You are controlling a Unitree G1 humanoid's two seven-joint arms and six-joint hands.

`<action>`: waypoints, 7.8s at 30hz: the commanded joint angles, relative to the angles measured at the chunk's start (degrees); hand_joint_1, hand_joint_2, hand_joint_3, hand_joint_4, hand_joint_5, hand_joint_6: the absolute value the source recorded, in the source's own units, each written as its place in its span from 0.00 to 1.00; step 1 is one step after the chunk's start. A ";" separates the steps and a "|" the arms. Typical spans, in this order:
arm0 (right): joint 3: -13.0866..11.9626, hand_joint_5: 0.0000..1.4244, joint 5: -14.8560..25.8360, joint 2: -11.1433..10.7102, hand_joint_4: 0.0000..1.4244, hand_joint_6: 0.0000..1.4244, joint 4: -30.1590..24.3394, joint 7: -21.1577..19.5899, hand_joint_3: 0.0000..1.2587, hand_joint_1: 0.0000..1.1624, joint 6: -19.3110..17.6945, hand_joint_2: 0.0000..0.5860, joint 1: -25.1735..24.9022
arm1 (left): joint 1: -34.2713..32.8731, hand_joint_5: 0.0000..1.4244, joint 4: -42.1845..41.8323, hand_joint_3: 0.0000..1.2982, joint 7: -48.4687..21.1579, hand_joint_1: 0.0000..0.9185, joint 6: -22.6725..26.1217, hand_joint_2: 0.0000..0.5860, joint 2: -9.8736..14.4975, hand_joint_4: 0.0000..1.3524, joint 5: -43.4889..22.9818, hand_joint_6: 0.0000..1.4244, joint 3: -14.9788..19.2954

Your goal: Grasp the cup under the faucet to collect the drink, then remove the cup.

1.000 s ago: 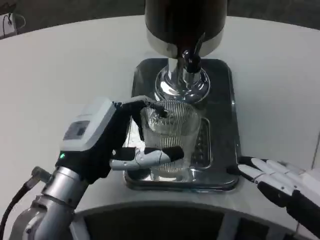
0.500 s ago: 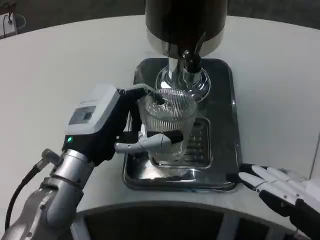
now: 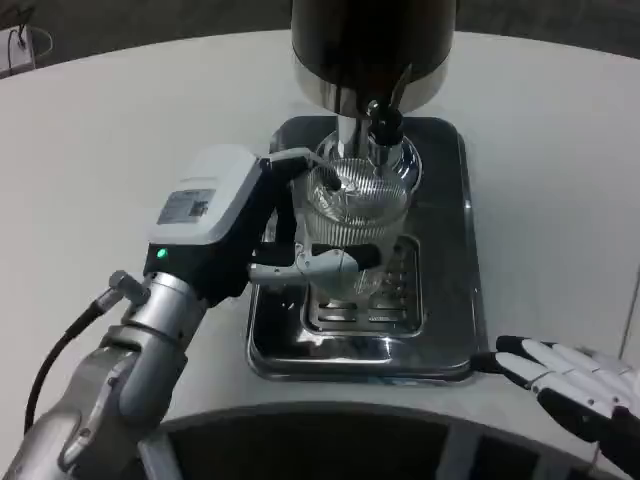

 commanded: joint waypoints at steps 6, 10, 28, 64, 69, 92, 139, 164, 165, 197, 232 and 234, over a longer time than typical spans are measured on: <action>-0.49 0.00 0.77 0.13 0.00 0.00 -0.88 -0.41 0.06 0.37 0.20 0.80 0.97 | -2.42 0.82 2.72 0.61 -1.98 0.22 -0.50 0.06 1.40 0.60 -1.02 1.00 -2.32; 0.38 0.00 0.37 0.03 0.00 0.00 -0.88 -0.46 0.06 0.37 1.21 0.80 0.29 | -2.39 0.71 3.03 0.55 -3.00 0.08 -1.68 0.01 2.72 0.47 -1.64 0.97 -2.35; 4.96 0.00 -1.71 -0.89 0.00 0.01 -0.88 -0.46 0.07 0.36 6.95 0.80 -3.59 | 1.99 0.33 -1.51 0.23 -6.28 0.00 -1.72 0.00 6.00 0.14 -9.68 0.60 2.26; 10.38 0.00 -4.52 -0.63 0.00 0.01 -0.88 -0.78 0.09 0.36 8.79 0.80 -6.25 | 14.17 0.00 -67.90 0.00 -31.17 0.00 48.75 0.06 0.15 0.00 -38.97 0.08 6.05; 9.48 0.00 -4.28 -0.10 0.00 0.01 -0.88 -1.00 0.09 0.36 7.74 0.80 -4.80 | 10.50 0.00 -68.54 0.00 -30.78 0.00 52.31 0.06 -1.30 0.00 -37.87 0.08 4.48; 3.83 0.00 -0.21 2.01 0.00 0.01 -0.88 -1.28 0.09 0.36 1.90 0.80 0.77 | 5.42 0.00 -65.54 0.00 -31.07 0.00 57.07 0.07 -3.32 0.00 -31.06 0.05 -2.21; 9.01 0.01 -0.37 0.66 0.00 0.02 -0.88 -1.46 0.09 0.36 9.81 0.80 -3.67 | 3.49 0.00 -50.65 0.00 -39.97 0.00 40.87 0.07 1.95 0.00 -18.33 0.06 -7.52; 18.26 0.05 0.37 12.44 0.01 0.06 13.55 -22.26 0.00 0.59 10.15 0.42 -10.05 | 3.67 0.00 -51.74 0.00 -41.48 0.00 40.10 0.00 2.25 0.00 -17.22 0.06 -5.13; 18.79 0.05 -0.09 12.67 0.01 0.06 14.36 -22.97 0.00 0.60 9.79 0.42 -10.56 | 3.56 0.00 -51.77 0.00 -41.62 0.00 40.11 0.00 2.26 0.00 -17.31 0.06 -5.01; 30.14 0.05 -8.23 18.97 0.02 0.05 29.49 -32.81 0.00 0.66 12.45 0.38 -28.47 | 0.20 0.00 -52.93 0.00 -46.69 0.00 40.25 0.00 4.21 0.00 -16.41 0.06 -3.46; 35.28 0.04 -9.79 22.61 0.01 0.04 40.99 -36.22 0.00 0.65 13.42 0.39 -40.48 | -0.62 0.00 -55.97 0.00 -48.44 0.00 41.50 0.00 6.13 0.00 -17.07 0.06 -1.17; 35.32 0.04 -9.74 22.62 0.01 0.04 41.29 -36.23 0.00 0.65 13.38 0.39 -40.67 | -0.42 0.00 -56.52 0.00 -48.25 0.00 41.63 0.00 6.03 0.00 -17.28 0.06 -0.66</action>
